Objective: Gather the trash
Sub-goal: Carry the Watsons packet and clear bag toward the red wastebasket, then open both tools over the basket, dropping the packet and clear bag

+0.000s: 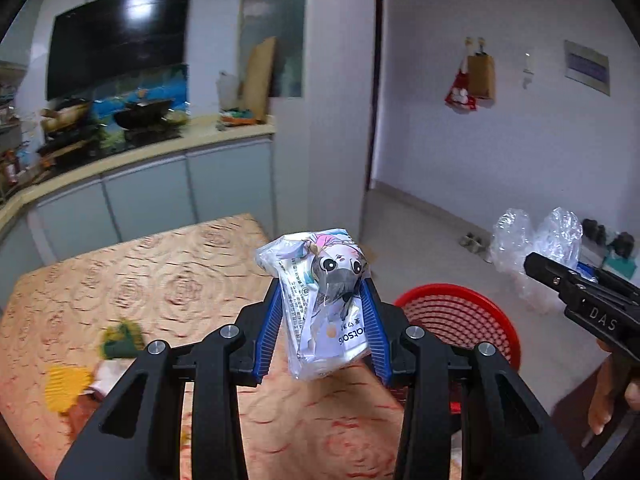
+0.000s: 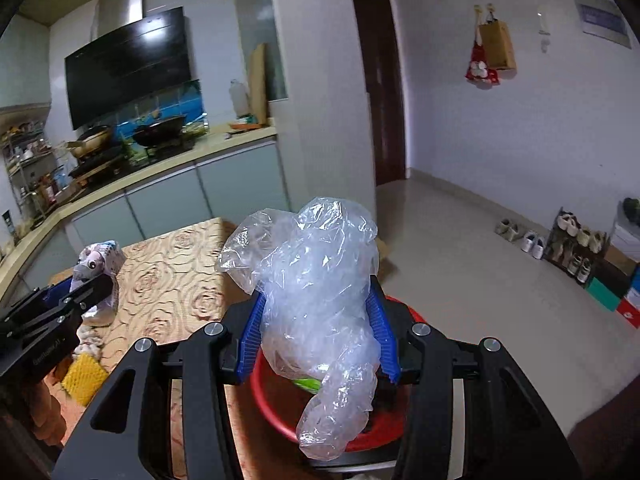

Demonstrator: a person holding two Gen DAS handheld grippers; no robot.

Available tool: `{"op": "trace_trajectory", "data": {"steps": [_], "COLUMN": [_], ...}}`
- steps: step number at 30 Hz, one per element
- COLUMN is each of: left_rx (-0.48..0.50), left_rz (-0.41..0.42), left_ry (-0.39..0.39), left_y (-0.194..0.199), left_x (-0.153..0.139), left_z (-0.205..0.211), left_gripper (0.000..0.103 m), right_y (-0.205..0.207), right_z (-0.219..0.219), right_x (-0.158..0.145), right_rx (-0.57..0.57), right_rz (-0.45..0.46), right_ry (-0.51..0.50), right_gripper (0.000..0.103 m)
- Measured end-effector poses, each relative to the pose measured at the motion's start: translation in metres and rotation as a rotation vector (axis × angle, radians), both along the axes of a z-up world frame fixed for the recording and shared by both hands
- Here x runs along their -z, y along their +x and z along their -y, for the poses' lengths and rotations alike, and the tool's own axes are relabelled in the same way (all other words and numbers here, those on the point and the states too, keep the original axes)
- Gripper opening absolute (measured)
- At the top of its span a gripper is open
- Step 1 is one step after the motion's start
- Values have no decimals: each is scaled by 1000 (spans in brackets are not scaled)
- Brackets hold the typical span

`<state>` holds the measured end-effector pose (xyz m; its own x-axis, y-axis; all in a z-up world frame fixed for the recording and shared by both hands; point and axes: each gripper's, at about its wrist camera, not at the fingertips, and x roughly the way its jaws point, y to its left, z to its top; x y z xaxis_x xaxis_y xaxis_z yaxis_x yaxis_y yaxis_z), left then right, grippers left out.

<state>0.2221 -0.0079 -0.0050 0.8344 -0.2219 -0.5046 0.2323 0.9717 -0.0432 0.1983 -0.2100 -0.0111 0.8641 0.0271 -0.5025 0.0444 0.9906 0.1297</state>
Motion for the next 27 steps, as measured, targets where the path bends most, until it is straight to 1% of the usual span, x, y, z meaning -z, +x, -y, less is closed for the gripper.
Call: {"op": "trace_trajectory", "data": {"steps": [7,13,21,27], "left_rx": [111,196,242,256], "left_rz": [-53,-141,-209,-237], "left_ry": [-18,-55,-60,-91], "left_y": [18,38,57,64], "left_x": [16,37,59,65], "left_z": [44,78,95,95], "left_gripper": [38,39,40,48], "right_y": [11,20,36,44], "right_z": [21,33,43,44], "right_x": [17,30,55,67], "right_rx": [54,68,55,31], "right_rz": [-47,-90,-177,-216], "right_ry": [2,7,45,70], "right_gripper": [46,46,46,49]}}
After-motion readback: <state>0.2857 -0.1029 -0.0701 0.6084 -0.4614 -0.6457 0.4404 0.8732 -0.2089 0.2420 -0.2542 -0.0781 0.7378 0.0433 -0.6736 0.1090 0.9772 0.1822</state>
